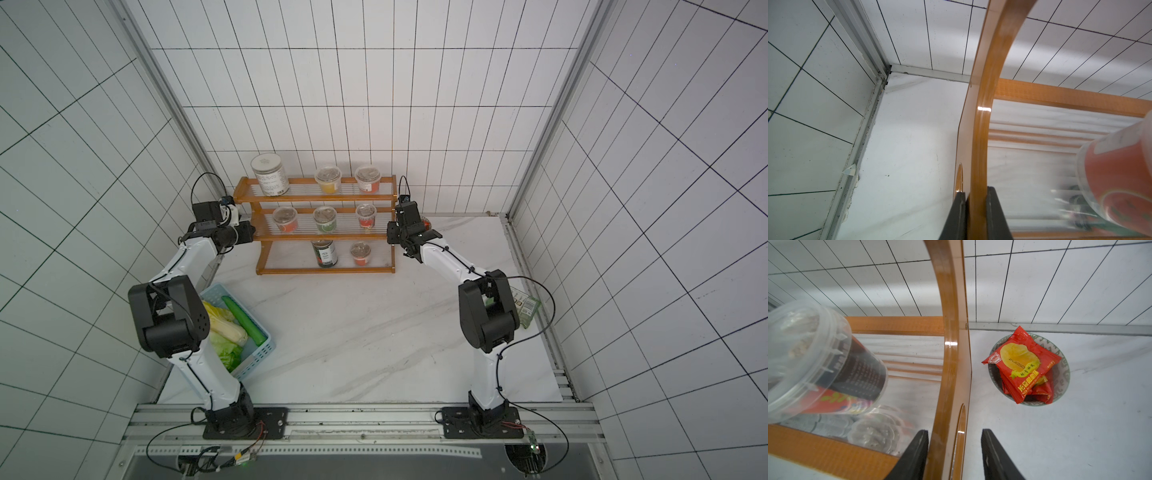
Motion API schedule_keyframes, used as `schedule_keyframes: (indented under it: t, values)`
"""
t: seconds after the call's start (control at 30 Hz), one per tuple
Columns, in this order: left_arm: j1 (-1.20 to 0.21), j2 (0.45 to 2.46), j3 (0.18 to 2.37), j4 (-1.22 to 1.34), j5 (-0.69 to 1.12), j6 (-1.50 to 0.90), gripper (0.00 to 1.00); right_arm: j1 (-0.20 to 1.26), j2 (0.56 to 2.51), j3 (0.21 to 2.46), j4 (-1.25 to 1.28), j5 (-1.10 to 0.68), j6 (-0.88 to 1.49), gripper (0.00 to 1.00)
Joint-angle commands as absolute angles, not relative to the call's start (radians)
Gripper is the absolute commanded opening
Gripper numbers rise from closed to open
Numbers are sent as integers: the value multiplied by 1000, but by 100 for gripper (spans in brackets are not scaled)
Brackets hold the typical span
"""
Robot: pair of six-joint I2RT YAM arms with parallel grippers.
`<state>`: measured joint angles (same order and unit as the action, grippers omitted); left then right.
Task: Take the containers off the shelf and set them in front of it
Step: Move the shelf to the center of the board.
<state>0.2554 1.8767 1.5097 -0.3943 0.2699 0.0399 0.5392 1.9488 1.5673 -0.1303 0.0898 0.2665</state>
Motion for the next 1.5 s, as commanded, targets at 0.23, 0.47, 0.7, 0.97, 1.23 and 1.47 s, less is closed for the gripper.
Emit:
schedule_keyframes:
  t: [0.23,0.47,0.7,0.97,1.23,1.47]
  values:
    - [190,1788,1385,-359,224,133,12,566,1885,1440,-48,129,210,26]
    - [146,1686,1272,-362,180,144,12,578,1772,1313,-24,146,218,23]
    - [89,1584,1134,-365,135,148,12,579,1634,1184,-20,161,210,23]
    - [38,1462,1021,-337,119,141,13,577,1501,1044,-21,193,215,22]
    - [-81,1481,1064,-427,102,83,11,523,1389,950,-30,212,181,22]
    - [-177,1490,1064,-441,41,40,11,447,1297,877,-41,199,141,23]
